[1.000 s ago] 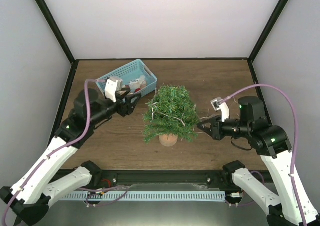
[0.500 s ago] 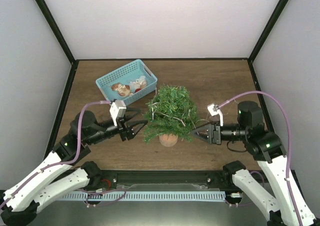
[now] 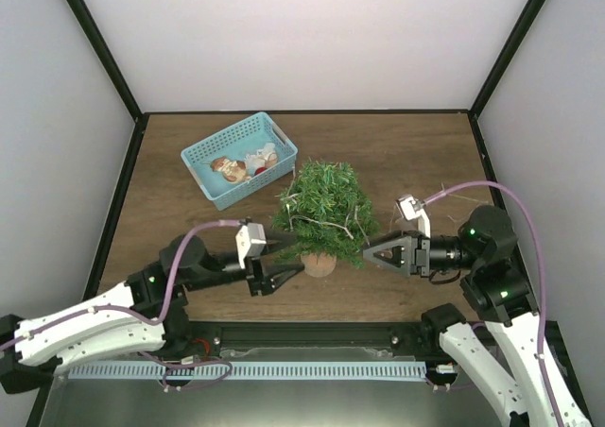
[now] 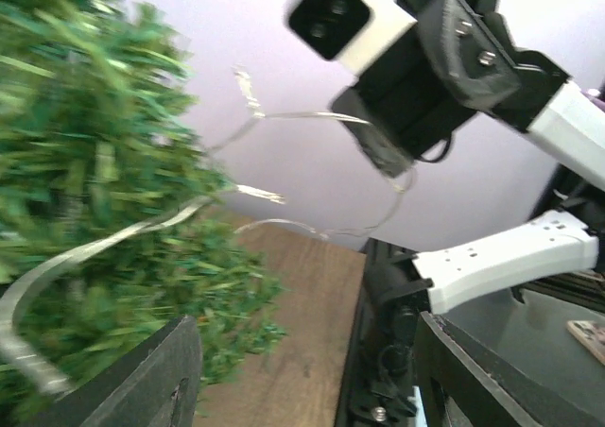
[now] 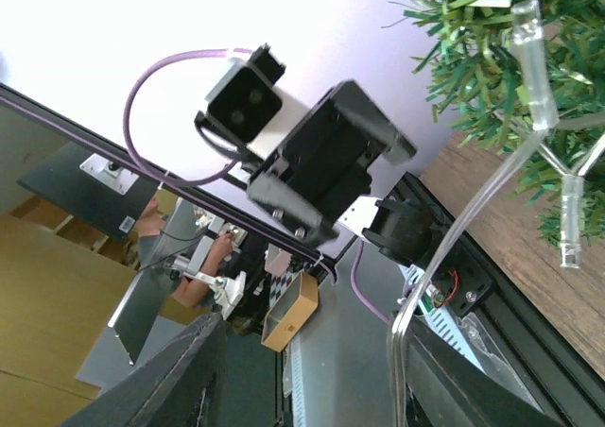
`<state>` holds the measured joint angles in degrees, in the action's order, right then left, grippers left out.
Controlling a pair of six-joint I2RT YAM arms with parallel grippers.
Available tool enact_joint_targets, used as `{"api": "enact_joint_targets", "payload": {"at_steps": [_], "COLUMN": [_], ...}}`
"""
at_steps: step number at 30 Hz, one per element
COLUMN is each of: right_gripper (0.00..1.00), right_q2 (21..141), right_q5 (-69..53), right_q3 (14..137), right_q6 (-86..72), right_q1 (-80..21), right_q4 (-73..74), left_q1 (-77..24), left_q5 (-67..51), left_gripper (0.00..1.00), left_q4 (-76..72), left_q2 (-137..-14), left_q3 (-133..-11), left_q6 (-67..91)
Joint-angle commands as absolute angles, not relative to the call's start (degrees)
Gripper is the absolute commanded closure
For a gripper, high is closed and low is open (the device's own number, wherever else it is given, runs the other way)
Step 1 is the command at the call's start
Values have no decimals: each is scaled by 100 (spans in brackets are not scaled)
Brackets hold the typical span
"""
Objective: Decorate the small christmas tree
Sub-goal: Wrap the decoration item around the Christmas tree.
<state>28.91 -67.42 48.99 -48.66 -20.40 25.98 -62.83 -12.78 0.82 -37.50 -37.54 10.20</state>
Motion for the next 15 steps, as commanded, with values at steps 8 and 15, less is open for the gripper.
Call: {"api": "enact_joint_targets", "payload": {"at_steps": [8,15], "right_gripper": [50,50], "right_q2": [2796,2798], "right_q5": [-6696,-6566], "right_q3": [4539,4569], "right_q6": [-6178,-6287], "right_q1": [-2031,-2036], "right_q4": [1174,1131], "left_q1": [-8244,-9316], "left_q5": [1251,2938], "left_gripper": [37,41], "left_q4": [-983,-2300], "left_q2": [-4401,-5026], "left_q3": [-3304,-2813], "left_q6": [294,-356]}}
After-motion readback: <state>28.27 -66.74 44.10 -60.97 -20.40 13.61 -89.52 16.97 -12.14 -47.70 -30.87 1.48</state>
